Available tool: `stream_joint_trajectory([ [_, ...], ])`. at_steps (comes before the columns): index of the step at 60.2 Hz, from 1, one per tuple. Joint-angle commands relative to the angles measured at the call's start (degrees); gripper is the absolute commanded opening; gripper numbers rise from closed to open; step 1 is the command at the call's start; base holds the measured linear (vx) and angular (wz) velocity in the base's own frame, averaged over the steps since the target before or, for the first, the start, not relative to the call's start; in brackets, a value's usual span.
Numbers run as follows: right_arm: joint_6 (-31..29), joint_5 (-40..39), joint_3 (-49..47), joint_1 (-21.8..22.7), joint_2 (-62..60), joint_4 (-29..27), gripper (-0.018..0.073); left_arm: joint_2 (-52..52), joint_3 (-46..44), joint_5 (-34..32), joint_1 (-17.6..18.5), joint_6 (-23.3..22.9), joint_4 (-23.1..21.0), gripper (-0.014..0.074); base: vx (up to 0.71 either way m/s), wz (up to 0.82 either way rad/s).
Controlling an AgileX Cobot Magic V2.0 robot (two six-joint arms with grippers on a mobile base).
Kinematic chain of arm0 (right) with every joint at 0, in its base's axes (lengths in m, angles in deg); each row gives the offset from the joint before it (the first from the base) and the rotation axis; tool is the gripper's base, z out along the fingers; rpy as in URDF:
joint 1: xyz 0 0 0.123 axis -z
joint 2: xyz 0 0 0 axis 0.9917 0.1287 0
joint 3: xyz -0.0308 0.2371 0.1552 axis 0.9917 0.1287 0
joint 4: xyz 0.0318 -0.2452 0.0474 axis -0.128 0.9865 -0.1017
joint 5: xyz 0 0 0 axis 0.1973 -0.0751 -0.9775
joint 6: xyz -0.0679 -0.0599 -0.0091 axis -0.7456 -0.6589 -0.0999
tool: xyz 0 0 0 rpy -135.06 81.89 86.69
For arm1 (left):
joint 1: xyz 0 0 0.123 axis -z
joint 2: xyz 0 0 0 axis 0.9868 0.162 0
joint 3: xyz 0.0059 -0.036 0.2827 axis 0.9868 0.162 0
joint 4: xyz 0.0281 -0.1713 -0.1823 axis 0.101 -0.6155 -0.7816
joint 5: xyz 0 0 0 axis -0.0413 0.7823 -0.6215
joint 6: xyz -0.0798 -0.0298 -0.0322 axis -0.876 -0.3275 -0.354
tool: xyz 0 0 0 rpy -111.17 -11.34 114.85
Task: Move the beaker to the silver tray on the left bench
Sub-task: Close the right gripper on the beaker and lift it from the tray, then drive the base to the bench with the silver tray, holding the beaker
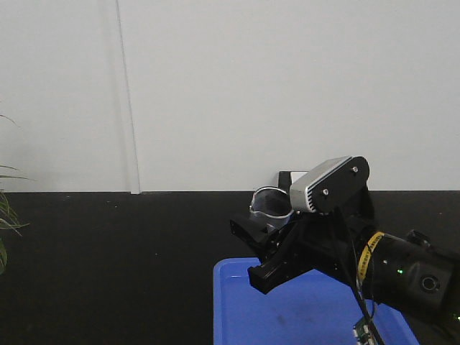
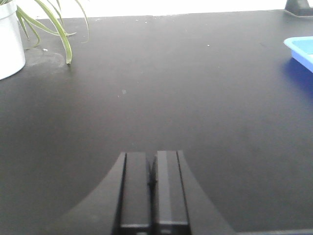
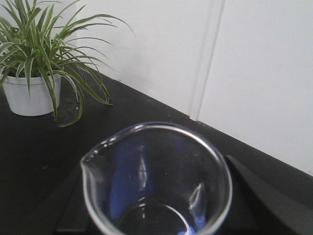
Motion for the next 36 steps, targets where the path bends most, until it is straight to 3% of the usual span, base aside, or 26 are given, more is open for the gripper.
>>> stream_joint_trajectory([
  [1, 0.0, -3.0, -1.5, 0.0, -1.9, -1.2, -0.0011, -0.4, 1.1, -4.5, 0.3, 0.0, -0.4, 0.0001, -0.08, -0.05],
  [36, 0.0, -3.0, -1.5, 0.0, -1.9, -1.2, -0.0011, -0.4, 1.1, -4.5, 0.3, 0.0, -0.4, 0.0001, -0.2, -0.04],
])
